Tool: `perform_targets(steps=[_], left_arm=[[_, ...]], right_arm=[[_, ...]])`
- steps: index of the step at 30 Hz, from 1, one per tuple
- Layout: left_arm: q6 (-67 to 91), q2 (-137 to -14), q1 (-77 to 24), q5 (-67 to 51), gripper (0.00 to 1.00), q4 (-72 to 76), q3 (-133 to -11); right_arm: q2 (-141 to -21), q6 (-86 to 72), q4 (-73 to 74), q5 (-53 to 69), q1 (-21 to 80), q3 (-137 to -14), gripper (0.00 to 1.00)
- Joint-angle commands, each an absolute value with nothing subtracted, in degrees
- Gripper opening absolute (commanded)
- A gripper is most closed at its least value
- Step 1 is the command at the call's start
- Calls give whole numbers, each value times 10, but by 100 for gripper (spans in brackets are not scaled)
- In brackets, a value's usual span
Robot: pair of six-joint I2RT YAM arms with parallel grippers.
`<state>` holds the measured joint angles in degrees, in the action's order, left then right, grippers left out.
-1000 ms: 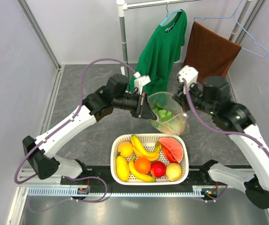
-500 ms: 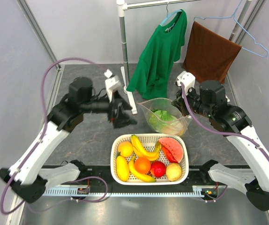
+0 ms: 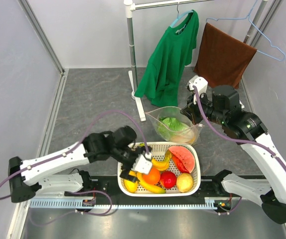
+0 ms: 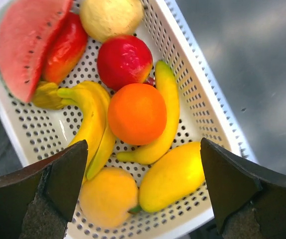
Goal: Place the food in the zip-top bag and seal the zipper
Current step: Adjust the zipper food storage bag at the center of the board, then pick up the fake fruit from the bin.
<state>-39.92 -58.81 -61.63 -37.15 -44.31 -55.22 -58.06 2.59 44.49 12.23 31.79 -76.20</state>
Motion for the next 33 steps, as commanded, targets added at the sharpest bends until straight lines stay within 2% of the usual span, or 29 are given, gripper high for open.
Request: perform_targets(steps=[1,10,23,29,33], left_arm=[[-560,-613,-696,-261,100,-338,-521],[-658,-685,-749,-269,100,-294,-483],[-727,-750,-751,-264,97,-300,-472],[-737,-765,-751,-261,83,-332,-485],[-737,-773,-751,-265,69,-363,-501]], right_arm=[[-574,11,436,136,318,-768,0],[-574,11,439,154,316,-756,0],[-572,4,438,160,316,-758,0],[-571,5,438,159,315,-754,0],[-572,7,439,159,315,-754,0]])
